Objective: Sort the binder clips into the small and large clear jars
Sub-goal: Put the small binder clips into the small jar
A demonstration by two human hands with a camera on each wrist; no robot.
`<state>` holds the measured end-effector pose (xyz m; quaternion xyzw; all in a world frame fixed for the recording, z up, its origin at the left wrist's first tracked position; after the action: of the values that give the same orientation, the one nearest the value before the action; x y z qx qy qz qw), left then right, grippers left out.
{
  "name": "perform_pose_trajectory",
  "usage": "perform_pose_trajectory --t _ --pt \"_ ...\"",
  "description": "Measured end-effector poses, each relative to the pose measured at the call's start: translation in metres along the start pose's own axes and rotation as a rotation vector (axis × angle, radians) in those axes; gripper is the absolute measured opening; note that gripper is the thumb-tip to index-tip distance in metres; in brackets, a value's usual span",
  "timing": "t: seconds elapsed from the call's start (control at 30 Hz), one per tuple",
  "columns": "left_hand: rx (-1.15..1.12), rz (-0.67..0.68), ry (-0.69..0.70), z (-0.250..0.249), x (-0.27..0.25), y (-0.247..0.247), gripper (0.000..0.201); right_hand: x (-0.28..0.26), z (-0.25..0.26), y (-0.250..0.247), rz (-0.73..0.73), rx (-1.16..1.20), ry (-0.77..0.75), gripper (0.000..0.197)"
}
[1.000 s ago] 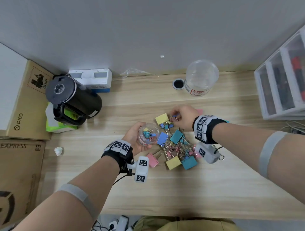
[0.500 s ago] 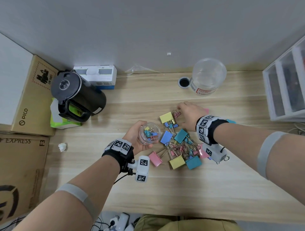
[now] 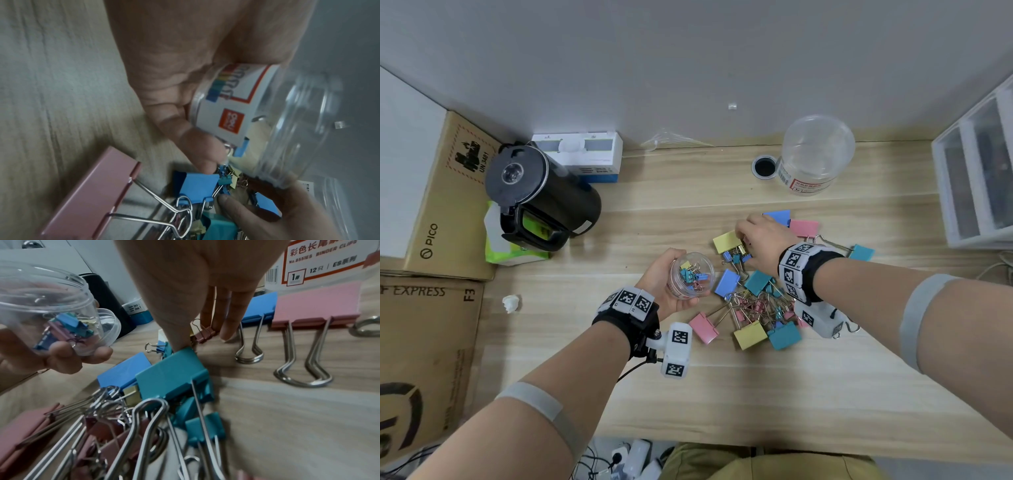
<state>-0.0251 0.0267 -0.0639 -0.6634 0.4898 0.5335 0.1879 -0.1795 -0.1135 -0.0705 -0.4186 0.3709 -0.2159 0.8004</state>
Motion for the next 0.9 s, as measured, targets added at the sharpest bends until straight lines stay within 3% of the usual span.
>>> perform_pose_trajectory --t 0.37,0.73,0.9 --pt "0.0 -0.026 -0.014 0.0055 0.0035 -0.0007 0.047 -0.0029 -0.0053 -0.0001 0.012 0.005 -0.025 0.024" --pt "0.009 -0.034 -0.019 0.0061 0.0046 0.002 0.044 -0.0013 -0.0033 0.0044 0.027 -0.073 -0.003 0.032" --pt "0.0 -0.029 -0.023 0.0082 0.0059 0.001 0.046 0.0004 -0.004 0.0071 0.039 -0.059 0.017 0.02"
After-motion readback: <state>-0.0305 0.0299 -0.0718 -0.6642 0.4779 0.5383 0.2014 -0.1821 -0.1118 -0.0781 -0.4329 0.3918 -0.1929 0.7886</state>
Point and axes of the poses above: each hand's wrist, its own x-axis towards the middle knuckle, its own y-axis out of the palm, z = x × y, the point moved 5 cm from there along x, towards the middle knuckle, and after that the axes turned 2 degrees about y, right-handed, at the moved point
